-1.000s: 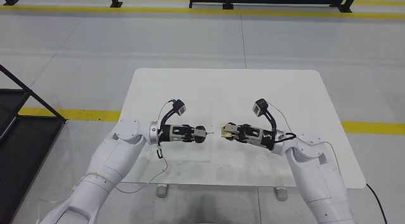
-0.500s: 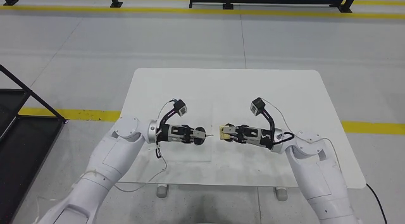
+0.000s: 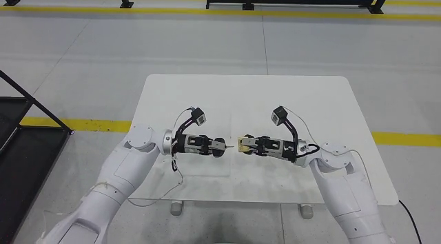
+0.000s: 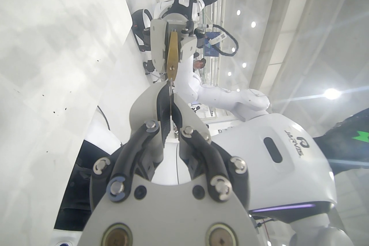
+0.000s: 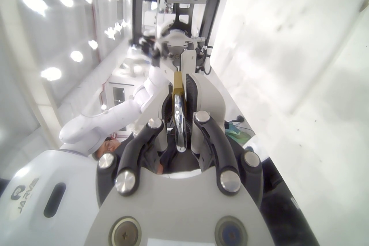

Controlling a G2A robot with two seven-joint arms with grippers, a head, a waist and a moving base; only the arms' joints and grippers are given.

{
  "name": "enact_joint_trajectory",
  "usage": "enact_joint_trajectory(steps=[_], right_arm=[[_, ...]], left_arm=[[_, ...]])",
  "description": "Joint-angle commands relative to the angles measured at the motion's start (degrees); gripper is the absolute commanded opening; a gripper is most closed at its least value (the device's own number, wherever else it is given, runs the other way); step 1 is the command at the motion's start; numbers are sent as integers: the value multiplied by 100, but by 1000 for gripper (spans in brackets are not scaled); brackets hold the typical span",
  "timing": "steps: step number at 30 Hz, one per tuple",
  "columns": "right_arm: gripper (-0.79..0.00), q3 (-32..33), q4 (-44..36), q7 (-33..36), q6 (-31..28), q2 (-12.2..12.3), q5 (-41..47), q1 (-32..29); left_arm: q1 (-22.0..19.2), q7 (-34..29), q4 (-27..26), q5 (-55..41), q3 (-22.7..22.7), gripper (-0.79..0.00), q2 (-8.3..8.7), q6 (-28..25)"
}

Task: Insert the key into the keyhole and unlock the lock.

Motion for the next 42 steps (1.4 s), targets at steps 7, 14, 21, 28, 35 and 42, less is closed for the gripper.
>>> enact_joint_trajectory(steps=[7, 14, 21, 28, 35, 42], right_arm=[[-785, 2, 0, 1, -1, 0, -1, -1], [-785, 2, 0, 1, -1, 0, -1, -1], [-785, 2, 0, 1, -1, 0, -1, -1], [-785, 2, 0, 1, -1, 0, -1, -1], [-785, 2, 0, 1, -1, 0, -1, -1], [-785, 2, 0, 1, -1, 0, -1, -1]], left_arm=[[-66, 81, 68, 3, 72, -785, -18, -54], [-114, 126, 73, 12, 147, -785, -34, -57], [-154, 173, 66, 24, 207, -785, -48, -65], [-173, 195, 58, 50, 245, -785, -52, -73], [-163, 241, 50, 63, 248, -785, -47, -85], [-74, 433, -29, 134, 194, -785, -28, -179]])
